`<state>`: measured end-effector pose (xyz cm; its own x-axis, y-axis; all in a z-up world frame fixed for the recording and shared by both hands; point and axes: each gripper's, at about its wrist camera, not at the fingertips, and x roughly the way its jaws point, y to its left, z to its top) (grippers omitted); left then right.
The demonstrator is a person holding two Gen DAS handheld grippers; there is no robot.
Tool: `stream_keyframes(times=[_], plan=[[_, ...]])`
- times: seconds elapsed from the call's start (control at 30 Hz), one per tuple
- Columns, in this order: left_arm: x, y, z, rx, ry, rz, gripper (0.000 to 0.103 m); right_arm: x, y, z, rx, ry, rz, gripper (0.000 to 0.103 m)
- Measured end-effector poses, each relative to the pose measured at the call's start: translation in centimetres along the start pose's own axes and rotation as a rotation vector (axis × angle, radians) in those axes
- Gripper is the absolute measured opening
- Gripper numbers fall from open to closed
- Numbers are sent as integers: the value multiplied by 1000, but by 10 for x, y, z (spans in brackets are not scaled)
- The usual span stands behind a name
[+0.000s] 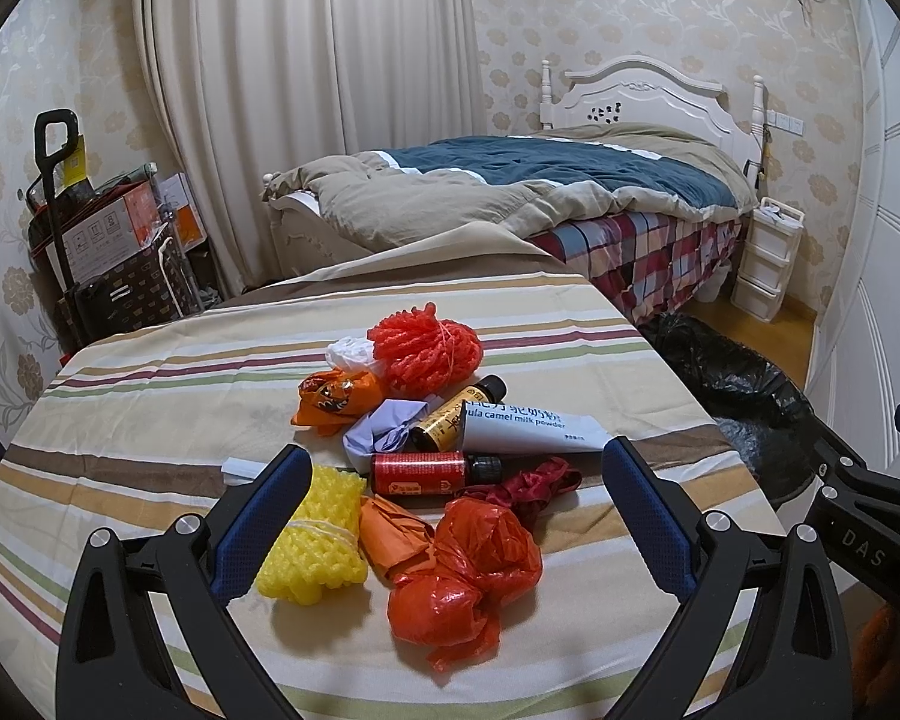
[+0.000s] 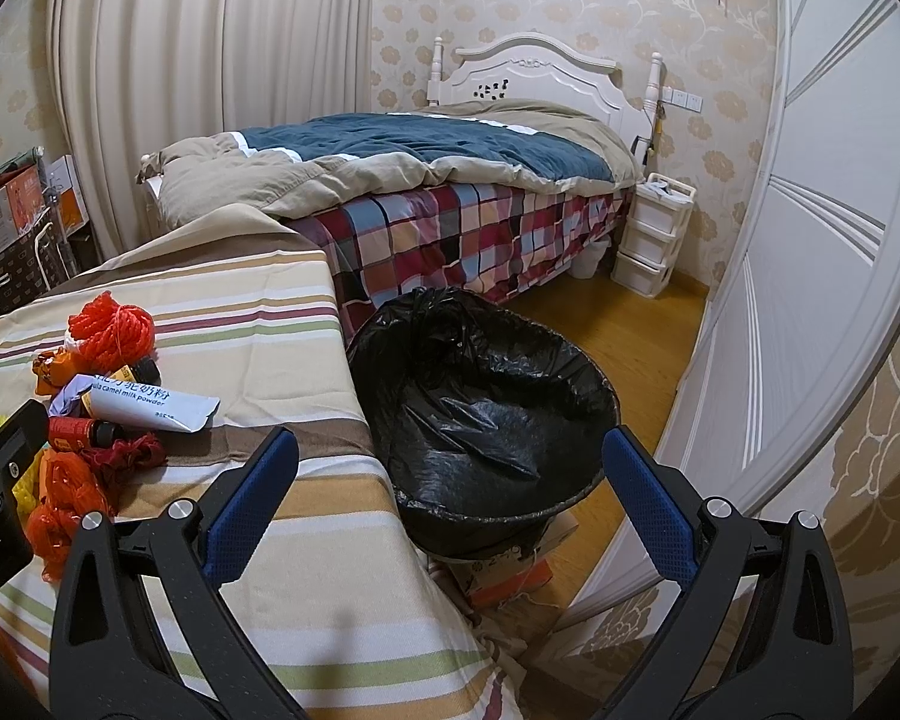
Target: Collect trash
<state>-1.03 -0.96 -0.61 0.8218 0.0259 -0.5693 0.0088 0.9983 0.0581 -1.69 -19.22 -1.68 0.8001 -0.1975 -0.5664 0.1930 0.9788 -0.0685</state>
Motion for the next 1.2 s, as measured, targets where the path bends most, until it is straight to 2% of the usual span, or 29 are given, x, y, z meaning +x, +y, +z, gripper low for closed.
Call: stream_keyframes(times=[0.27,0.5,0.77,0.83,0.87,0.97,1.2], plan=[[-2,2,-5,5,0,4,97,2,-5,-4,2,3,2,99],[-10,32,-14,6,11,26,94,-8,-1,-13,2,8,21,99],[-18,75,-30,-19,58,62,86,-22,26,-16,-15,15,63,98],[-22,83,-30,-24,64,68,85,-26,32,-19,-26,17,75,97],[-25,87,-32,-23,64,71,85,-25,34,-18,-27,17,78,93],[-28,93,-33,-22,66,78,85,-30,44,-22,-44,30,100,88],[-27,101,-40,-31,96,61,85,-39,61,-26,-89,36,114,88]])
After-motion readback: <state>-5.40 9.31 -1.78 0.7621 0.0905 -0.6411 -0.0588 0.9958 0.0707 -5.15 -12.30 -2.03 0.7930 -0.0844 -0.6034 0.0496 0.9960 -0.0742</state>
